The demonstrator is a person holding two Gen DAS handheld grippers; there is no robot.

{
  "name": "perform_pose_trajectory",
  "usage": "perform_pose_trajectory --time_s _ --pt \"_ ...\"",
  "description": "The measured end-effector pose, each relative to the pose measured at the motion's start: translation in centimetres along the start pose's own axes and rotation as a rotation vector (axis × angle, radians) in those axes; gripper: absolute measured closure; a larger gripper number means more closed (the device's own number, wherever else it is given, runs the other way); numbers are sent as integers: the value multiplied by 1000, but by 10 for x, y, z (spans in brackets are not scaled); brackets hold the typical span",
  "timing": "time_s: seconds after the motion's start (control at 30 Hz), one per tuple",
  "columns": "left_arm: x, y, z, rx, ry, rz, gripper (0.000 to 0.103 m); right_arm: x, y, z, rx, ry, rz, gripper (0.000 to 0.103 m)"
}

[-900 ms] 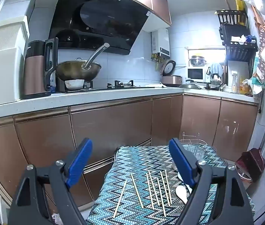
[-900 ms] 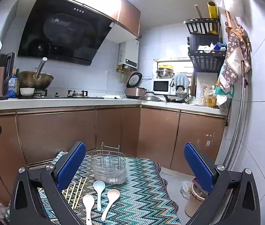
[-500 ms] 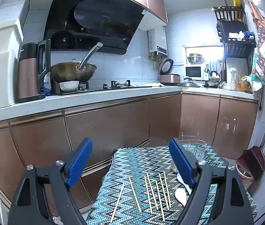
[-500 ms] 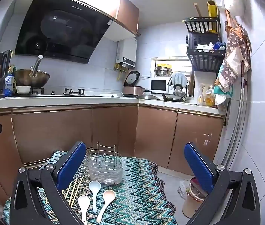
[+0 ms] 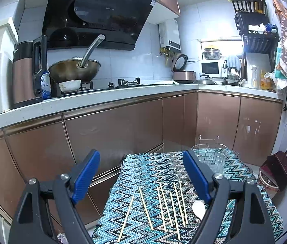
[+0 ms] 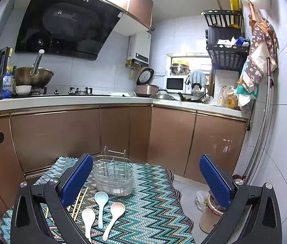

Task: Organize utensils

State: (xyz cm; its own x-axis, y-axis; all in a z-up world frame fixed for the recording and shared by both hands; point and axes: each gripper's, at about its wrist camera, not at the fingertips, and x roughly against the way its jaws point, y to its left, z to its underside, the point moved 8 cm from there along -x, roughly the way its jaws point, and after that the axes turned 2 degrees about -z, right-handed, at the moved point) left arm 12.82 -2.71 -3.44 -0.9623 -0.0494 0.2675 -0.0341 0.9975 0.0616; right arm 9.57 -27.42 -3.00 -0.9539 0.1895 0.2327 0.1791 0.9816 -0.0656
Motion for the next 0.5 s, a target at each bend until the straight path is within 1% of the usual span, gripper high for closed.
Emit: perform_pose_trajectory --time_s 0.23,0.5 --pt "-10 0 -1 0 6 -1 20 -8 -4 2 -1 10 15 0" --pt "-19 -6 0 -9 17 14 20 -16 -6 2 4 22 26 0"
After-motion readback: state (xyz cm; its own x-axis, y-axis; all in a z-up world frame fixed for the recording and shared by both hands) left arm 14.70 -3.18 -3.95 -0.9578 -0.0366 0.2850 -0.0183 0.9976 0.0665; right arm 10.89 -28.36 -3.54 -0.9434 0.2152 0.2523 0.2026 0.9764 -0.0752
